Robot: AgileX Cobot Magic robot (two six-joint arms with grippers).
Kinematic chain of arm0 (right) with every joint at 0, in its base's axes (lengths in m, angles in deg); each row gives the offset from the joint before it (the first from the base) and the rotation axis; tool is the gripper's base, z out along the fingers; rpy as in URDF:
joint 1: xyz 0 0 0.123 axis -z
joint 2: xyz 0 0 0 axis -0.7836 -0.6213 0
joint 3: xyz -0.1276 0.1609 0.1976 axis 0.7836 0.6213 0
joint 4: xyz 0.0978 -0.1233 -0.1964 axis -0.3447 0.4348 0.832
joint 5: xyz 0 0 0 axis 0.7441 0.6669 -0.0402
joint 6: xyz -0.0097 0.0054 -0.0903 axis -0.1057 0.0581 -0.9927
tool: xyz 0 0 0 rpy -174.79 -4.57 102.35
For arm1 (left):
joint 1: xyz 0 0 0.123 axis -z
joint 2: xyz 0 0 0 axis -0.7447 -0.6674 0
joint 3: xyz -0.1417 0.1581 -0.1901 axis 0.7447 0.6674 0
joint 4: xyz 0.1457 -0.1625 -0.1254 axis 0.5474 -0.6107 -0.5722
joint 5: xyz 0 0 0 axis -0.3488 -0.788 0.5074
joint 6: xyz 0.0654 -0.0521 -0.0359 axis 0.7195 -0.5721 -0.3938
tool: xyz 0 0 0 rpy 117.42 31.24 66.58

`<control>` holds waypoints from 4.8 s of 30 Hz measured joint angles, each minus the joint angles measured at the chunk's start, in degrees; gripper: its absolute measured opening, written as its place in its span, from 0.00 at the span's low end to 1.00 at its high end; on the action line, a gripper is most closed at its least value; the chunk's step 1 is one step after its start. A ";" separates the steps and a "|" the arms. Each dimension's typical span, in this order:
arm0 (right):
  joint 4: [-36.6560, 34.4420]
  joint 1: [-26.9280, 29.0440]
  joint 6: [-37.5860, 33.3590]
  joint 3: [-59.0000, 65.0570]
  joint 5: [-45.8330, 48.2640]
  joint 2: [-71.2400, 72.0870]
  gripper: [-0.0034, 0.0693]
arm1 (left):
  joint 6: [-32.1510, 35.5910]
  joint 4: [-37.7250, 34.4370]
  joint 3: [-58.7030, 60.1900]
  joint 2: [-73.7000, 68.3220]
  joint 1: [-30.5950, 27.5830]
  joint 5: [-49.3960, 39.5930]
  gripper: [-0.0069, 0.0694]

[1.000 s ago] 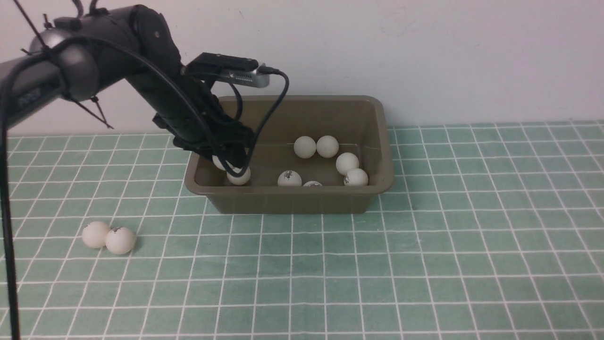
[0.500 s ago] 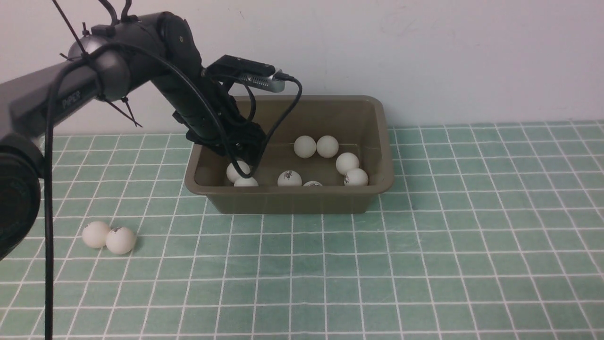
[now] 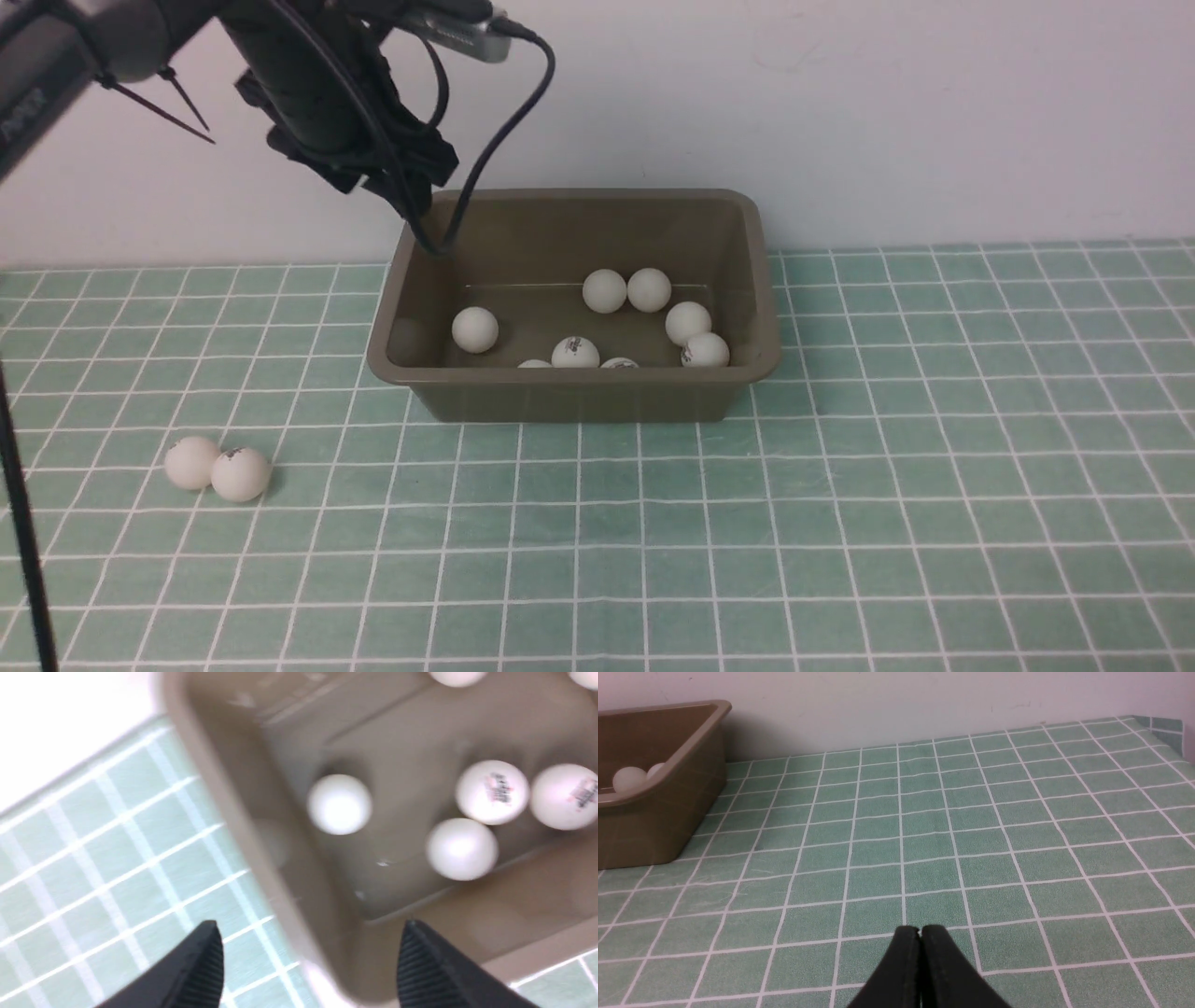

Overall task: Put the table tennis balls in the box on the green coffee tablecloth.
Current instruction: 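Reach for and grasp a ping pong ball on the table beside the basket, then drop the ball into the bin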

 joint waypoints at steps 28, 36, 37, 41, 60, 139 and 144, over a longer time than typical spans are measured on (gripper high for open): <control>0.00 0.00 0.00 0.00 0.00 0.00 0.03 | 32.57 0.22 40.35 18.66 -13.58 6.96 0.63; 0.00 0.00 0.00 0.00 0.00 0.00 0.03 | 40.85 -1.12 40.35 13.24 -13.58 11.34 0.63; 0.00 0.00 0.00 0.00 0.00 0.00 0.03 | 42.10 -0.90 40.35 12.61 -13.58 11.41 0.63; 0.00 0.00 0.00 0.00 0.00 0.00 0.03 | 48.80 1.10 40.35 10.40 -13.58 11.60 0.63; 0.00 0.00 0.00 0.00 0.00 0.00 0.03 | 63.77 1.06 40.35 7.04 -13.58 14.17 0.62; 0.00 0.00 0.00 0.00 0.00 0.00 0.03 | 55.80 -20.00 17.19 -3.64 4.09 30.92 0.83; 0.00 0.00 0.00 0.00 0.00 0.00 0.03 | 25.41 -10.21 16.08 7.37 1.68 20.75 0.83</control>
